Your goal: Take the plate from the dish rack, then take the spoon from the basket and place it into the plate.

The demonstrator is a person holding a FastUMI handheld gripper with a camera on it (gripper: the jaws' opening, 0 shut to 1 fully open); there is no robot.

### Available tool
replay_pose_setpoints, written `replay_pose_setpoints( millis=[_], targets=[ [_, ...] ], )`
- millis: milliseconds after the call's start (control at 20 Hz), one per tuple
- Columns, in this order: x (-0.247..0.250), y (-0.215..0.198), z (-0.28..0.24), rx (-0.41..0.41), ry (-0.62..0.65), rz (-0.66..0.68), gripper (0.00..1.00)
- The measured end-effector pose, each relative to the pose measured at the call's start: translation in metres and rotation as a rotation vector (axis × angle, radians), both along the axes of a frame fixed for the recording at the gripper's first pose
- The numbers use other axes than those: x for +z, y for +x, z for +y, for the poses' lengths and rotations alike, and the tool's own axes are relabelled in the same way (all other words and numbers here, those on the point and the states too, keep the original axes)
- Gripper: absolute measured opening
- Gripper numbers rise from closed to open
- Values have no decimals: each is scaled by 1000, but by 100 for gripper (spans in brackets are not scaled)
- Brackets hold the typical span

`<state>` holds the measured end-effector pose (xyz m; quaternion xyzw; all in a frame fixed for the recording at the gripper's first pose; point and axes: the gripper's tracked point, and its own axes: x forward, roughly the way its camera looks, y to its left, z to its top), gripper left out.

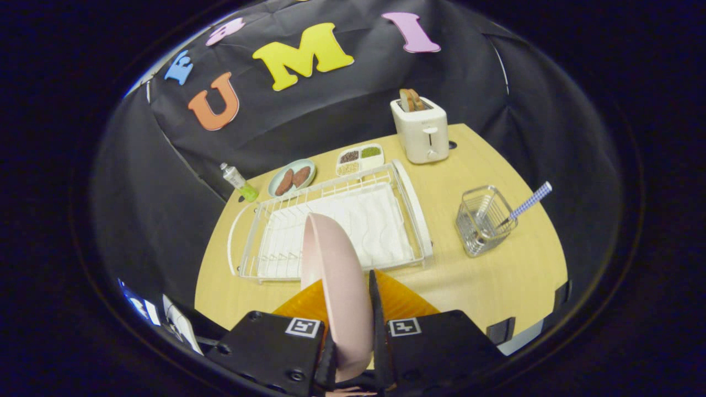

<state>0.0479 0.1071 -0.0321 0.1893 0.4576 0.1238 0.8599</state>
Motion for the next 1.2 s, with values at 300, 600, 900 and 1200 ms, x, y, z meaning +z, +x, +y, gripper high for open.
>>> replay_pose_setpoints(
  millis=[300,600,900,1200],
  targets=[
    [-65,-31,9,14,130,114,32],
    [-100,-26,10,11,236,180,32],
    [-114,-19,15,10,357,237,35],
    [-118,-9,-3,6,312,197,50]
  ],
)
